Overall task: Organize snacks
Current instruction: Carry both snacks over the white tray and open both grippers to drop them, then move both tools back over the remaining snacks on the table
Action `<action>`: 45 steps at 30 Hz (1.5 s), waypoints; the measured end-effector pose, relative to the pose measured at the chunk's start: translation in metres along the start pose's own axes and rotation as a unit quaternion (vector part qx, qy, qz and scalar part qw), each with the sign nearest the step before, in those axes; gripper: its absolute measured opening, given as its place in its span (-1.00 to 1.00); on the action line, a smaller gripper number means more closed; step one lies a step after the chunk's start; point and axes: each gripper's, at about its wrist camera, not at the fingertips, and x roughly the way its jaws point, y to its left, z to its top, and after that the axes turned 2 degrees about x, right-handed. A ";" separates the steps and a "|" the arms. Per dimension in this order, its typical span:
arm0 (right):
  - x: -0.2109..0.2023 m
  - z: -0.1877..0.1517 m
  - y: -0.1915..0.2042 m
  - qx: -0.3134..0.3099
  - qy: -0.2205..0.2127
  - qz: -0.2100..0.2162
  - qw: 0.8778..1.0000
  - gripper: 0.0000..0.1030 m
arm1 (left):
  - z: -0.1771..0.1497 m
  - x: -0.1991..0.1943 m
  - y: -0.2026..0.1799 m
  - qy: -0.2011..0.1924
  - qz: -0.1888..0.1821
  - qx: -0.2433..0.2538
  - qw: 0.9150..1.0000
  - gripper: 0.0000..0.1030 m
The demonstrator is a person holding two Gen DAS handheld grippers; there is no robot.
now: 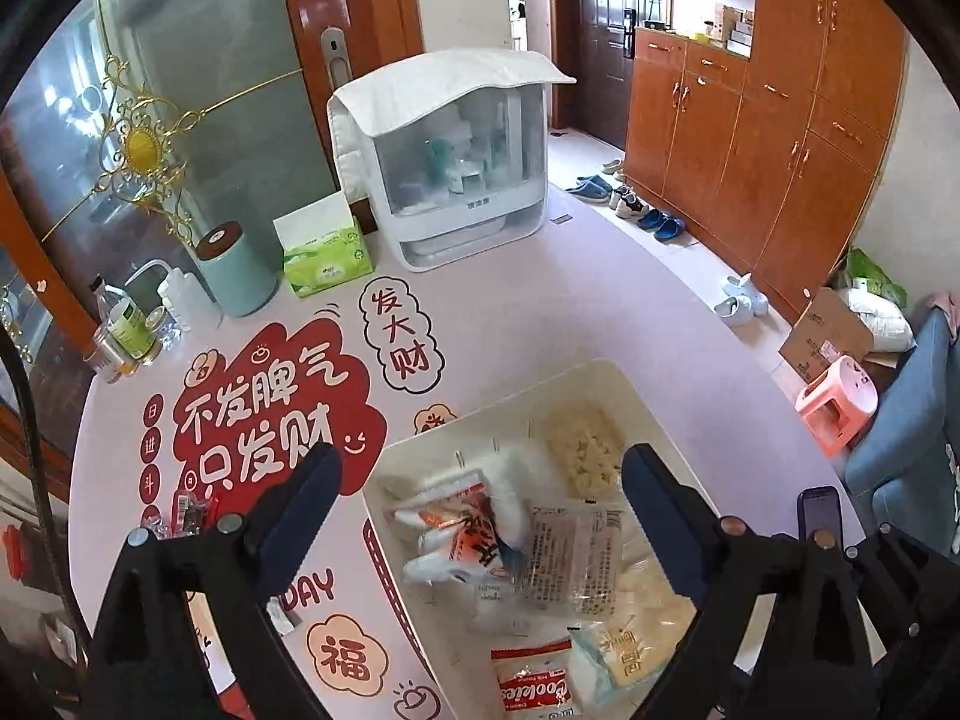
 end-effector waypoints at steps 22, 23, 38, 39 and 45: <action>-0.019 -0.002 0.022 -0.010 -0.023 0.019 1.000 0.25 | -0.034 -0.038 0.011 -0.012 0.031 -0.006 0.999 0.82; -0.020 -0.003 0.024 -0.010 -0.024 0.019 0.999 0.25 | -0.037 -0.041 0.013 -0.013 0.031 -0.008 0.999 0.82; -0.027 -0.014 0.079 -0.038 -0.017 0.053 0.998 0.25 | -0.135 -0.087 0.105 0.005 0.094 -0.087 0.992 0.82; -0.025 -0.013 0.087 -0.041 -0.015 0.058 0.997 0.25 | -0.145 -0.090 0.120 0.006 0.103 -0.099 0.990 0.82; -0.011 -0.005 0.137 -0.060 -0.005 0.067 0.996 0.25 | -0.188 -0.104 0.215 0.015 0.140 -0.168 0.976 0.82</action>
